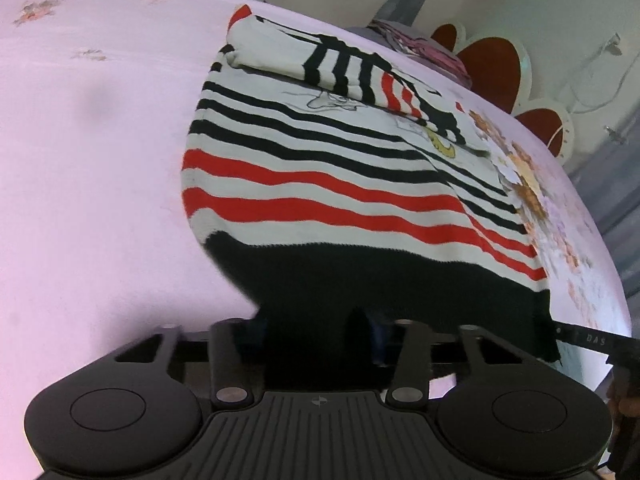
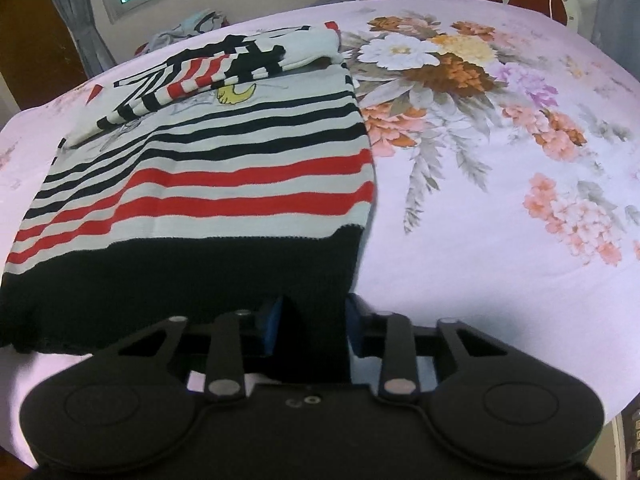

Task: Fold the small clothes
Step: 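Move both tools down to the black hem of the sweater, then close both tools on the black hem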

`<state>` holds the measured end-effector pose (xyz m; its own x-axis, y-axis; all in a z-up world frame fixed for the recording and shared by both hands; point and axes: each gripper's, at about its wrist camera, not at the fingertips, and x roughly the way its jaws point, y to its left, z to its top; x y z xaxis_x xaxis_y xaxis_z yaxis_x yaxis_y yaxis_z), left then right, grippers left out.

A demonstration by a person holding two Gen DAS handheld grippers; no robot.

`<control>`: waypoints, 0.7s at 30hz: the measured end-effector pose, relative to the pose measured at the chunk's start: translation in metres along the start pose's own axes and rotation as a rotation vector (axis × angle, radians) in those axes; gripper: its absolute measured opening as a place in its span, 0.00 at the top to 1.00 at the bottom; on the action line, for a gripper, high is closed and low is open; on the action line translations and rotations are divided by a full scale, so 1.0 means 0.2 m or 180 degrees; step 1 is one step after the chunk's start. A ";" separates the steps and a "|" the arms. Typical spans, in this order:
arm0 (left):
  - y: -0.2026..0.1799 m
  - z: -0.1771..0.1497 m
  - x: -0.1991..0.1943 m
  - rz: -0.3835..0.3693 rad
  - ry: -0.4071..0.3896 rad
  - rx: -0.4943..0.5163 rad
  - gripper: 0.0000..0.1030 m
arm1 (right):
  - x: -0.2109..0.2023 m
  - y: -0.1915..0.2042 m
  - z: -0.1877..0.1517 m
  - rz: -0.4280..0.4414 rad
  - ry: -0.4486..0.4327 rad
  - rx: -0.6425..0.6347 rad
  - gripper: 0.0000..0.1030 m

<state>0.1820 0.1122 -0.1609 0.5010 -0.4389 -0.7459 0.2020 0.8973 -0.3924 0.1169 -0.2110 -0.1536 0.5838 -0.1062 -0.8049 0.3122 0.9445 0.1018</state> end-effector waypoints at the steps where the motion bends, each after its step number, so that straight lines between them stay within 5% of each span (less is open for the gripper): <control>1: 0.01 0.00 0.00 -0.0005 0.0011 -0.0013 0.69 | 0.00 0.00 0.00 0.0033 0.0015 0.0014 0.80; 7: 0.08 0.03 0.01 -0.0131 0.0136 -0.0112 0.88 | 0.00 0.03 0.02 0.0100 0.0060 -0.0052 0.90; 21: -0.07 0.24 -0.15 -0.0165 -0.0346 0.0437 0.88 | -0.19 0.08 0.22 0.0246 -0.0400 -0.0242 0.90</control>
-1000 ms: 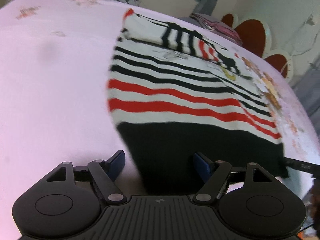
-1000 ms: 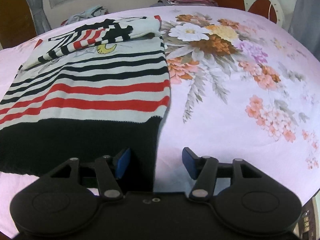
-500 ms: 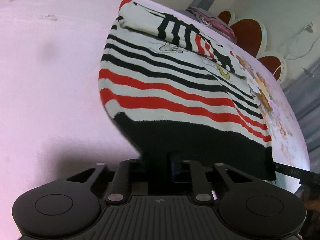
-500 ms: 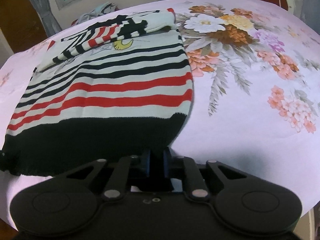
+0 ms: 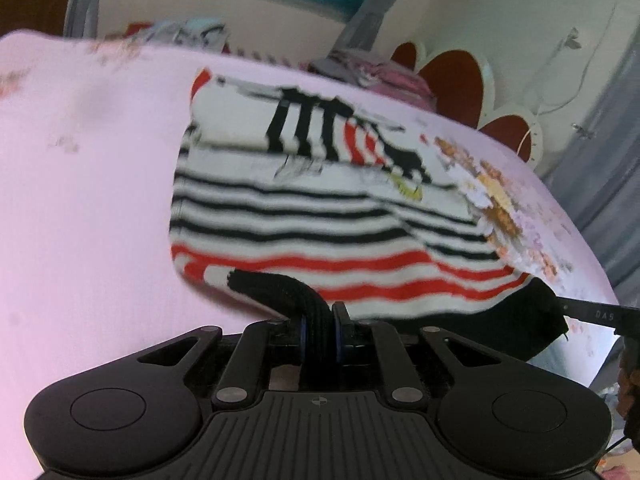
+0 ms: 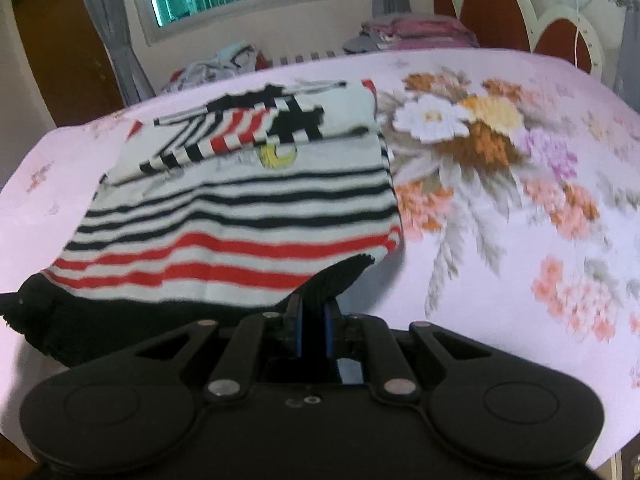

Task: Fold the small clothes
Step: 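Close both tools on the black hem, then lift the black hem with both tools and fold it over onto the collar fold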

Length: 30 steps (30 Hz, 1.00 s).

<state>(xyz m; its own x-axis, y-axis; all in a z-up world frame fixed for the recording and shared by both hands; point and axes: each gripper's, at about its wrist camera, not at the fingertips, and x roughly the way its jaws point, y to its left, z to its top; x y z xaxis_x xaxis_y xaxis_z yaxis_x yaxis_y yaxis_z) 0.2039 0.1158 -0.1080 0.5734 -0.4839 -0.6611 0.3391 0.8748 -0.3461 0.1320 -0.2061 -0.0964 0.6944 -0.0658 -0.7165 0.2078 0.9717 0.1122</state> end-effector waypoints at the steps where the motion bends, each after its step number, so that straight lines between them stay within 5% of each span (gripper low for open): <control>1: -0.01 0.02 -0.01 -0.0006 -0.0035 0.0027 0.88 | 0.00 0.00 0.02 0.0012 -0.0027 -0.0014 0.90; 18: -0.03 0.45 0.12 -0.0009 -0.0530 -0.0070 0.88 | 0.13 -0.06 0.50 0.0218 -0.0403 0.0142 0.90; 30: 0.03 0.86 0.50 0.0166 -0.0733 -0.0294 0.88 | 0.59 -0.17 0.95 0.0332 -0.0373 0.0510 0.90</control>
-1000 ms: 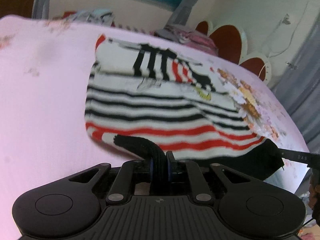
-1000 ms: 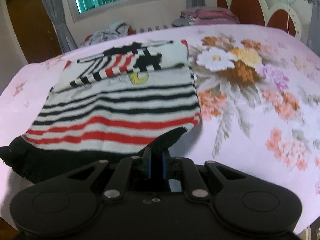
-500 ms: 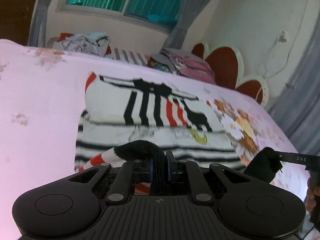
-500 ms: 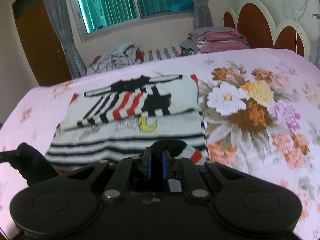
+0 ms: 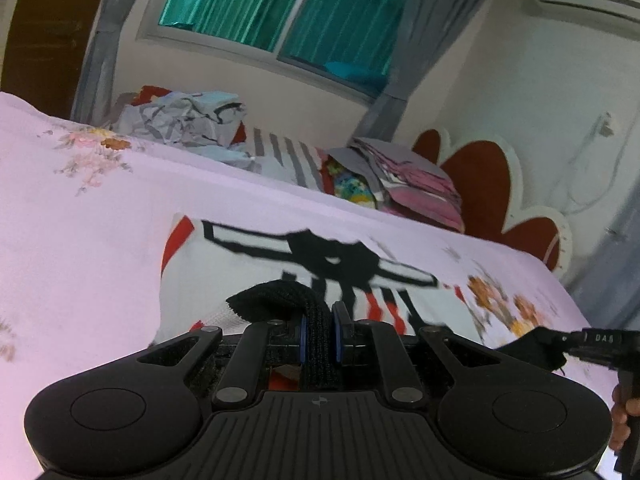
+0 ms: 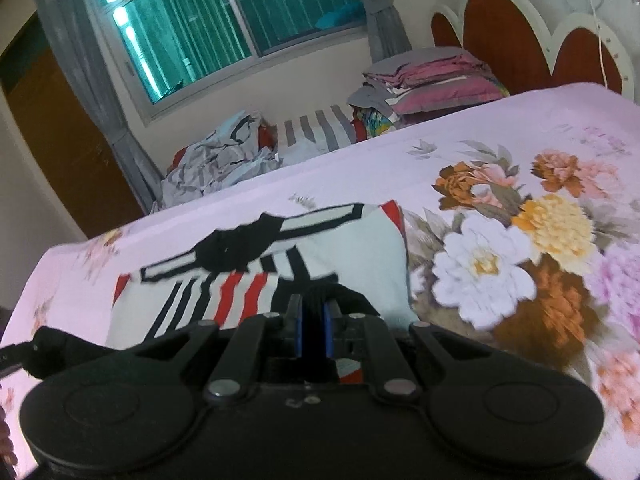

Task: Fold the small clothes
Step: 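Lift the black hem with both tools and fold it over onto the collar fold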

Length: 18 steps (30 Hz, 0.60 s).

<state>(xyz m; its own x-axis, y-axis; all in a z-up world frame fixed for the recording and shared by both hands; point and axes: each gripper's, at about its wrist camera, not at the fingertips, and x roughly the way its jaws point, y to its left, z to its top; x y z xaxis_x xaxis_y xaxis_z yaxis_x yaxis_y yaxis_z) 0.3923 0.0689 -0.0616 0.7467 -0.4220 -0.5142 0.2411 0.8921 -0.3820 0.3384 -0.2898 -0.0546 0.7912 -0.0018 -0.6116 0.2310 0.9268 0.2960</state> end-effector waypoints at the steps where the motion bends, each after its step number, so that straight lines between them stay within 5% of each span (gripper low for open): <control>1: 0.00 0.03 0.06 0.0022 0.0003 -0.0012 0.88 | 0.05 0.00 0.03 -0.0001 0.0010 0.0004 0.90; 15: 0.11 0.15 0.63 0.0501 0.0259 -0.0192 0.88 | 0.70 -0.16 0.23 -0.0019 0.0448 0.0515 0.90; 18: 0.12 0.15 0.72 0.0581 0.0415 -0.0183 0.88 | 0.77 -0.16 0.24 -0.0094 0.0492 0.0466 0.83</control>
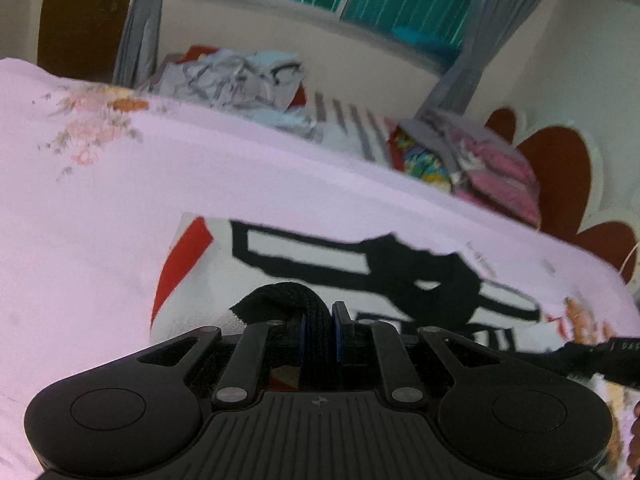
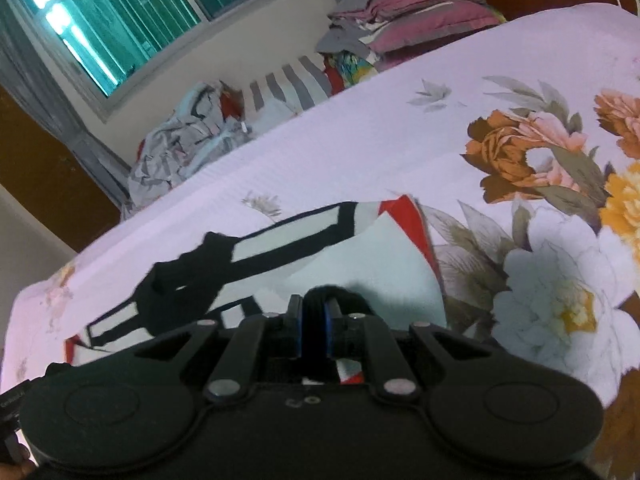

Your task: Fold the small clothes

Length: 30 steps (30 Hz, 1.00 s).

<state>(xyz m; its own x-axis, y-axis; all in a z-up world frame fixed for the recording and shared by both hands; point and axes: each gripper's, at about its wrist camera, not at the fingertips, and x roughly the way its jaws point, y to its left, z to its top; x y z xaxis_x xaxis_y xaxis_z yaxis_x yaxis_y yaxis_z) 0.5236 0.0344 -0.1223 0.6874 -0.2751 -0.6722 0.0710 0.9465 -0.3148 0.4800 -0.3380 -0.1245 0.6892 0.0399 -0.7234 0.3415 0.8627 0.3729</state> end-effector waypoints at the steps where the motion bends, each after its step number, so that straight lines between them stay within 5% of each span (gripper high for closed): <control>1: 0.00 0.00 0.02 -0.0022 0.0023 0.0009 0.88 | 0.01 0.00 0.01 -0.0045 -0.0022 -0.0011 0.77; 3: 0.00 0.01 0.03 -0.0045 0.0070 0.0074 0.83 | 0.02 -0.01 0.04 -0.0082 -0.0059 -0.0039 0.66; 5: 0.02 0.02 0.03 -0.0139 0.0116 0.0053 0.53 | 0.01 -0.01 0.06 -0.0102 -0.0102 -0.0119 0.51; 6: 0.04 0.03 0.00 -0.0171 0.0071 0.0011 0.25 | 0.01 -0.02 0.07 -0.0103 -0.0129 -0.0175 0.48; 7: 0.04 0.03 -0.03 -0.0166 -0.0037 -0.0001 0.17 | 0.00 -0.02 0.07 -0.0091 -0.0153 -0.0232 0.48; 9: 0.05 0.05 -0.08 -0.0223 -0.0171 0.0058 0.17 | -0.02 -0.03 0.08 -0.0078 -0.0214 -0.0303 0.45; 17: 0.03 0.01 0.05 -0.0206 0.0127 0.0349 0.17 | 0.07 -0.01 0.07 0.0117 -0.0122 -0.0590 0.40; 20: 0.02 0.01 0.10 -0.0112 0.0118 0.0415 0.20 | 0.13 0.02 0.04 0.0106 -0.0047 -0.0748 0.44; 22: 0.01 0.01 0.12 -0.0075 0.0130 0.0465 0.50 | 0.15 0.05 0.03 0.0102 -0.0014 -0.0855 0.57; 29: 0.01 -0.01 0.15 0.0013 0.0160 0.0591 0.86 | 0.19 0.09 0.01 0.0122 0.0059 -0.1110 0.68; 30: 0.02 -0.01 0.15 0.0014 0.0142 0.0580 0.95 | 0.20 0.10 0.01 0.0139 0.0085 -0.1162 0.77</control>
<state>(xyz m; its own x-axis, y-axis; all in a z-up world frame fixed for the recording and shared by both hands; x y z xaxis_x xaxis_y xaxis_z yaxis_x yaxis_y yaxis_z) 0.5425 0.0294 -0.1449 0.6554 -0.2743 -0.7037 0.2006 0.9615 -0.1879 0.5149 -0.3200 -0.1447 0.6797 0.0895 -0.7280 0.0584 0.9828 0.1753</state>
